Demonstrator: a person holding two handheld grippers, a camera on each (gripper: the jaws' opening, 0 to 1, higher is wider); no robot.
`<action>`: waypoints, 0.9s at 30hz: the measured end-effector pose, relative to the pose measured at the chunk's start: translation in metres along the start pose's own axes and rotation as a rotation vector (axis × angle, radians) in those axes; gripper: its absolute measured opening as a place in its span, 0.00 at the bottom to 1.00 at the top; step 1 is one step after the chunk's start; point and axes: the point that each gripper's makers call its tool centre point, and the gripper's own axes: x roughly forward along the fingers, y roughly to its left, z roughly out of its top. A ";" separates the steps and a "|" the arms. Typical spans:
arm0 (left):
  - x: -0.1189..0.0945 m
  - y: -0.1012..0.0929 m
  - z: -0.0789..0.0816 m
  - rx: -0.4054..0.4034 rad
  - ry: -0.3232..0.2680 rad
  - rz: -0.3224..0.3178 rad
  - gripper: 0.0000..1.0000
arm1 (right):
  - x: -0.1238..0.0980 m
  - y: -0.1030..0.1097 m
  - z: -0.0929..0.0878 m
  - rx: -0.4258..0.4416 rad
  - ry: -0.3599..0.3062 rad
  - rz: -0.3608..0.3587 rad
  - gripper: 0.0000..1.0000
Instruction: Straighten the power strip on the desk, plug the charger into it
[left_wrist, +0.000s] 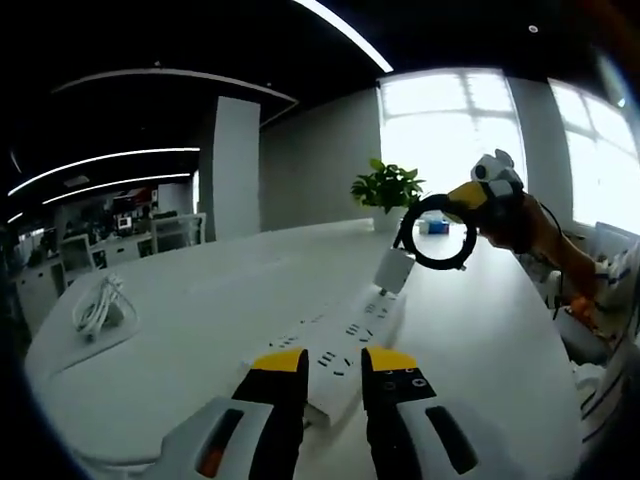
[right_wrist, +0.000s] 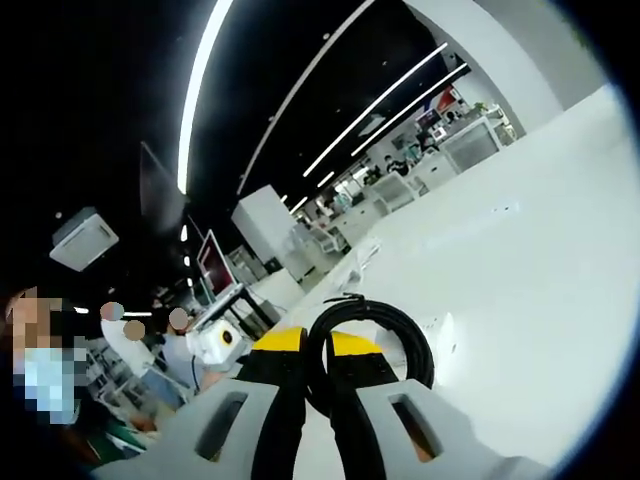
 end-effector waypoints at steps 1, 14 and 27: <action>0.004 -0.004 0.002 0.009 -0.001 -0.004 0.22 | 0.000 0.000 -0.001 -0.009 0.000 -0.003 0.06; 0.067 -0.059 0.045 0.097 -0.101 -0.082 0.22 | -0.001 -0.002 -0.004 0.001 -0.005 0.025 0.06; 0.103 -0.067 0.056 0.281 -0.105 -0.038 0.33 | -0.001 -0.005 0.001 0.029 -0.005 0.058 0.06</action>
